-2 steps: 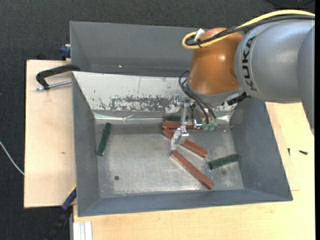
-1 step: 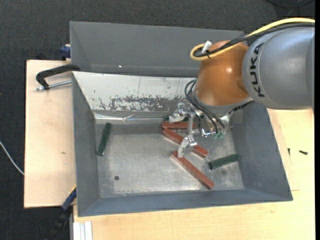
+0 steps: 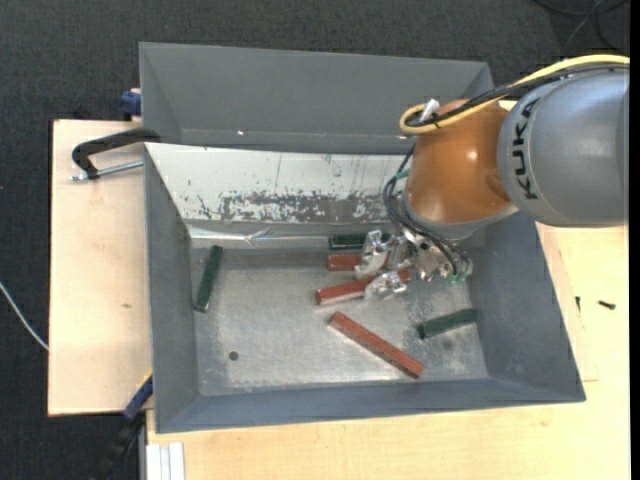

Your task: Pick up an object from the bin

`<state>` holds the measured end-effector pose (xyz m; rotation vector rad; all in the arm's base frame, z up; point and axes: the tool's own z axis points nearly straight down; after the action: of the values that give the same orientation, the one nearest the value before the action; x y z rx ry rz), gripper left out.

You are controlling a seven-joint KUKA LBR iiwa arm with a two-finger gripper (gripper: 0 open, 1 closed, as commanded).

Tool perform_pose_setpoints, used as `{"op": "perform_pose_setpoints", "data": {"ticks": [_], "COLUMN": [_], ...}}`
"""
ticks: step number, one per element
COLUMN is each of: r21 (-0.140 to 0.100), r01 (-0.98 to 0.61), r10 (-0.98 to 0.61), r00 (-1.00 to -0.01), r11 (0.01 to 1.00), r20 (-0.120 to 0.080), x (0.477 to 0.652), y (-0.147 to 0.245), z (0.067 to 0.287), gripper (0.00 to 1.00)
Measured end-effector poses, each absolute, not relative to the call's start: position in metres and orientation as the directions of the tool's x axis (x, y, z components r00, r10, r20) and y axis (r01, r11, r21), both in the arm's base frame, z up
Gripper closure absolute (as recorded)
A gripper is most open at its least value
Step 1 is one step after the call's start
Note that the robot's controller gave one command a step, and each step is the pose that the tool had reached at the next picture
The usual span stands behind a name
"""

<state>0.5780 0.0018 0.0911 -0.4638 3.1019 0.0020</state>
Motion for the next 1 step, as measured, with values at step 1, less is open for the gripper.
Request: {"op": "perform_pose_setpoints", "data": {"ticks": [1], "r21": [0.0], "r01": [-0.292], "r10": [-0.292], "r00": [-0.956], "r11": [0.956], "r20": [-0.005], "x": [0.5779], "y": [0.0015], "z": [0.0909], "gripper": [1.0]}}
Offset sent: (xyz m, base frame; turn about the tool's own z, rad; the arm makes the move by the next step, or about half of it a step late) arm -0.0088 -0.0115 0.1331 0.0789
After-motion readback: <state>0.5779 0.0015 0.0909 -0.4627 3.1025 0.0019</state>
